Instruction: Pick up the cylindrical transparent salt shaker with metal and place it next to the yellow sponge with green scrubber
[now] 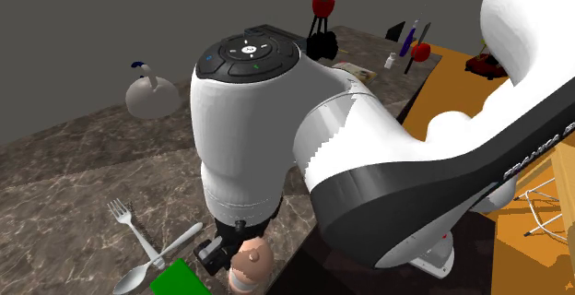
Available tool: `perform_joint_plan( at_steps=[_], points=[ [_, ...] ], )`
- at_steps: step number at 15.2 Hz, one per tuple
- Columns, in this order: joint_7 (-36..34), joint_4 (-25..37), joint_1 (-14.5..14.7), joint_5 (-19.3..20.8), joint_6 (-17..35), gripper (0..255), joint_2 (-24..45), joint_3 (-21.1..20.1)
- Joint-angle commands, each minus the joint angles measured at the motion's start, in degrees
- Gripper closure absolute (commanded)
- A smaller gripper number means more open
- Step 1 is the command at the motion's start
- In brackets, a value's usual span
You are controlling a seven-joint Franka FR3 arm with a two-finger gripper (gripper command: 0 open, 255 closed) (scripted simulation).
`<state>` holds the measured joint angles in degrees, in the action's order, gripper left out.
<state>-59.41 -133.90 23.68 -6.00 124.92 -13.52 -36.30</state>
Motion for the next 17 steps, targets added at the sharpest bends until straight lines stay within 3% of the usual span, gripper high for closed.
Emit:
perform_joint_plan(
  at_steps=[1, 8, 9, 14, 17],
  points=[
    [-0.51, -0.39, -0.07, 0.38, 1.09, 255, 0.73, -0.37],
    [-0.51, -0.39, -0.06, 0.38, 1.09, 255, 0.73, -0.37],
    [-0.51, -0.39, -0.06, 0.39, 1.09, 0, 0.74, -0.37],
    [-0.52, -0.39, -0.06, 0.39, 1.09, 0, 0.74, -0.37],
    [0.72, 3.03, 0.4, -1.07, -5.05, 0, -2.36, 0.81]
  ],
)
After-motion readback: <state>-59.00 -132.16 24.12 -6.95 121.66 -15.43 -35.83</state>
